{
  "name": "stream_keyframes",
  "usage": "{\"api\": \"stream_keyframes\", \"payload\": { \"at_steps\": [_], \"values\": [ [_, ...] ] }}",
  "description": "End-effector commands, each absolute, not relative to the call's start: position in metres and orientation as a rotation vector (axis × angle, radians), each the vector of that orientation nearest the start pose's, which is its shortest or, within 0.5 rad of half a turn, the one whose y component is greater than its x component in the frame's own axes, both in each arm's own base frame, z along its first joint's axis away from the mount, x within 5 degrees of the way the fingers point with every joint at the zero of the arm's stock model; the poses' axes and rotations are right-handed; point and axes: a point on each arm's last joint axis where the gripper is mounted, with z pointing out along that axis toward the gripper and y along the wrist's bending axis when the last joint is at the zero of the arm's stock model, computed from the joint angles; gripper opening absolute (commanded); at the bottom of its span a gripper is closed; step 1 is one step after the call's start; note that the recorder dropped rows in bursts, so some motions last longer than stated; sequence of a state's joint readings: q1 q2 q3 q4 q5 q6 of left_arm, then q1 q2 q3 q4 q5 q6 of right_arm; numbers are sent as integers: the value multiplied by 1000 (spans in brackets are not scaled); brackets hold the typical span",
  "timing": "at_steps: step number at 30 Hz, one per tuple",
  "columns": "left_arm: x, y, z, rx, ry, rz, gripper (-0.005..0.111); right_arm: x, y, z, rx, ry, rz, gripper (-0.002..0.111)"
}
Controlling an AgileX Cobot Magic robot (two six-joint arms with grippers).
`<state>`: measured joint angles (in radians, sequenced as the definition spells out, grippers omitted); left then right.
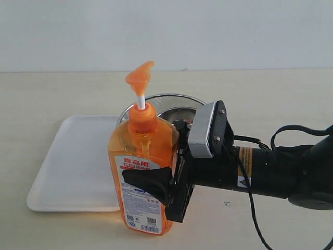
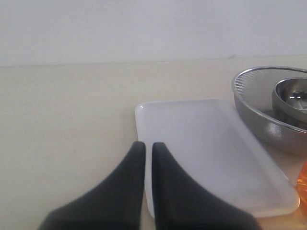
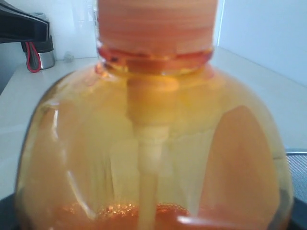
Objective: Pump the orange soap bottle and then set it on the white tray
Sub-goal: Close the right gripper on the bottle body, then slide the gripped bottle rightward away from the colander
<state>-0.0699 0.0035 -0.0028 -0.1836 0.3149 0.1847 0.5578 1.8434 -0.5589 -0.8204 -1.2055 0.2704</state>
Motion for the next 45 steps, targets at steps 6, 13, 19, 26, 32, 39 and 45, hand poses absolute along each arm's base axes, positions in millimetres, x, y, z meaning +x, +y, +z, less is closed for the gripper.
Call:
{"api": "stream_keyframes", "payload": {
  "at_steps": [6, 13, 19, 26, 32, 39, 45],
  "values": [
    [54, -9, 185, 114, 1790, -89, 5, 212, 202, 170, -1115, 1445, 888, 1],
    [54, -9, 185, 114, 1790, -89, 5, 207, 194, 173, -1091, 1448, 837, 0],
    [54, -9, 185, 114, 1790, -89, 5, 190, 178, 165, -996, 1406, 803, 0],
    [54, -9, 185, 114, 1790, -89, 5, 184, 161, 154, -886, 1477, 695, 0],
    [54, -9, 185, 114, 1790, -89, 5, 180, 145, 145, -808, 1560, 572, 0],
    [54, -9, 185, 114, 1790, -89, 5, 181, 131, 140, -709, 1624, 454, 0],
    [54, -9, 185, 114, 1790, -89, 5, 181, 129, 152, -687, 1574, 444, 0]
  ]
}}
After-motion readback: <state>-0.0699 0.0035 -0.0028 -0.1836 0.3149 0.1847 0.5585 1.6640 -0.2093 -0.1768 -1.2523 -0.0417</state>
